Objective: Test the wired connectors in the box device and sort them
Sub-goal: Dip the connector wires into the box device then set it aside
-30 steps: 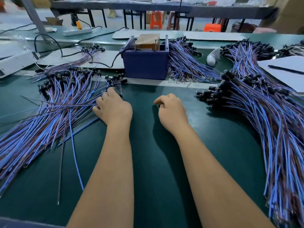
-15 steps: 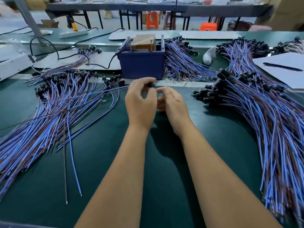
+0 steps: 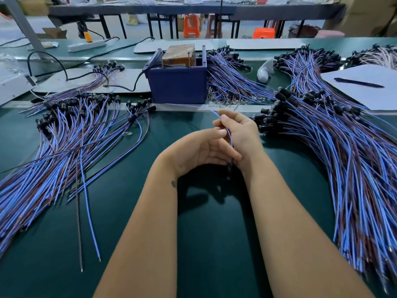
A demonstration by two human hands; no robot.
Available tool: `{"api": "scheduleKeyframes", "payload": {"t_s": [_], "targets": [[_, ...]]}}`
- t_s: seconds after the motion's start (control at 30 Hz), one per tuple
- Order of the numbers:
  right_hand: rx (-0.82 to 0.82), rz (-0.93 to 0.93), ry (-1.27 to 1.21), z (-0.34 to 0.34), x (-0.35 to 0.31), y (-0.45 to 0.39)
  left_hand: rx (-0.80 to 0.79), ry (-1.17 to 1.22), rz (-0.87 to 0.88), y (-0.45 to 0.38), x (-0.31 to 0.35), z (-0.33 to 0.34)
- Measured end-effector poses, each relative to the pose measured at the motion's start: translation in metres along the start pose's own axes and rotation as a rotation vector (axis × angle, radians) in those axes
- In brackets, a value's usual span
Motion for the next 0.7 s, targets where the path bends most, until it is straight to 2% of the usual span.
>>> {"api": "scheduleKeyframes", "payload": {"t_s": [0.07,0.13,0.2,0.3,0.4,0.47,0.6,0.7], "targets": [[-0.034,0.009,-0.04,0.002,0.0,0.001,0.052,0.061,0.014,0.004,0.001,-0.01],[-0.095,0.027,-0.128,0.008,-0.002,0.002,0.33,0.131,-0.012,0.007,-0.006,-0.042],[-0.184,0.037,-0.108,0.019,-0.001,0.005,0.626,0.174,-0.025,0.015,-0.013,-0.074],[-0.285,0.013,0.2,0.035,0.008,0.014,0.793,0.228,0.082,0.022,-0.012,-0.092],[-0.371,-0.005,0.501,0.045,0.023,0.019,0.927,0.168,0.049,0.03,-0.015,-0.1],[-0.398,-0.011,0.614,0.048,0.028,0.02,0.965,0.098,0.014,0.033,-0.016,-0.102],[-0.322,-0.064,0.55,0.042,0.023,0.016,0.84,0.078,0.008,0.025,-0.014,-0.087],[-0.263,-0.115,0.548,0.039,0.018,0.014,0.814,0.05,0.026,0.021,-0.009,-0.079]]}}
Point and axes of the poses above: each hand's wrist, its own y-axis away from the middle knuckle, its own z-axis out of the palm, x = y × z, the point moved 10 cm from there along -y, towards the middle knuckle, and after that the axes turned 13 degrees about -y, right-handed, at the moved point
